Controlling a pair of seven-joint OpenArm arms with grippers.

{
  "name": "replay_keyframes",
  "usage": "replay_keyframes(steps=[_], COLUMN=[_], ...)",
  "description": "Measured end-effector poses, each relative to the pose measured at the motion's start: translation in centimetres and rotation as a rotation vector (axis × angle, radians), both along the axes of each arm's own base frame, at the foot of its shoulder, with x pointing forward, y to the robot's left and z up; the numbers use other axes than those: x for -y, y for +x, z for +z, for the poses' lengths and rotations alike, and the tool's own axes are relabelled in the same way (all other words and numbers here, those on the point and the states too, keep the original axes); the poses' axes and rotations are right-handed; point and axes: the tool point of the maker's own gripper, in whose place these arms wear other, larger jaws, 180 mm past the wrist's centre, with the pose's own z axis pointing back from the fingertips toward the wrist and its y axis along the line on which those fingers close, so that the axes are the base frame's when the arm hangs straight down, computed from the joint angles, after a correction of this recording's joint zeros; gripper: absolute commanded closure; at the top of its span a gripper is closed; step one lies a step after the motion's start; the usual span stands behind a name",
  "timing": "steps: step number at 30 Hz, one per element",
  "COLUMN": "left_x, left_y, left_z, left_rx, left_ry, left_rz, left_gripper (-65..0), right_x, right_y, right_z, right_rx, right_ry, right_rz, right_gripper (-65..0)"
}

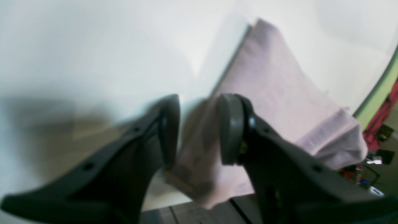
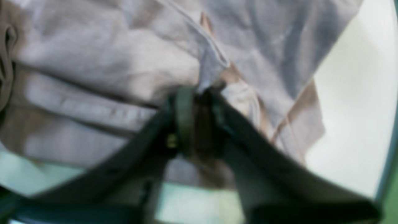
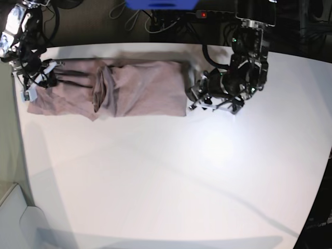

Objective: Layout the t-shirt on the table in an organized manner, then fold the t-shirt properly
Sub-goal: 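Lower the folded end onto the strip and open the left gripper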

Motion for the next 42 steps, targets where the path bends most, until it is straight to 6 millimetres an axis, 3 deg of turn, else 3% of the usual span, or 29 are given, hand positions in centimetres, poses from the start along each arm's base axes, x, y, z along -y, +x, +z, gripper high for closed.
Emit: replay_keyframes(steps=[4, 9, 17, 23, 27, 33, 36, 42], left_x=[-0.3, -0.3, -1.1, -1.5, -3.9, -5.5, -5.6, -5.1], left_y=[0.1, 0.2, -0.2, 0.7, 0.2, 0.3, 0.0, -0.3], left_z=[0.0, 0.0, 1.2, 4.7, 4.7, 4.9, 4.7, 5.2], left_rx=[0.006, 0.007, 0.052, 0.156, 0.159, 0.160, 0.151, 0.161], left_ry=[0.013, 0.011, 0.061, 0.047, 0.078, 0.079, 0.080, 0.063], left_rz=[0.002, 0.002, 0.005, 0.016, 0.084, 0.142, 0.145, 0.144], left_gripper=[-22.5, -22.5, -22.6, -22.9, -22.9, -23.0, -23.0, -23.0], right_x=[0.5, 2.2, 4.0, 4.0, 4.7, 4.6, 5.3, 6.1], right_y=[0.5, -0.1, -0.1, 0.8, 0.0, 1.2, 0.5, 1.7], right_z=[3.3, 5.5, 4.6, 3.6, 2.8, 2.7, 2.0, 1.5], right_rx=[0.070, 0.069, -0.022, -0.024, -0.074, -0.050, -0.088, -0.096], right_ry=[-0.059, -0.114, -0.106, -0.060, -0.068, -0.040, -0.045, -0.018], right_rz=[-0.024, -0.097, -0.138, -0.152, -0.152, -0.154, -0.167, -0.169], right_gripper=[-33.7, -34.8, -35.2, -35.2, -35.1, -35.2, -35.2, -35.2])
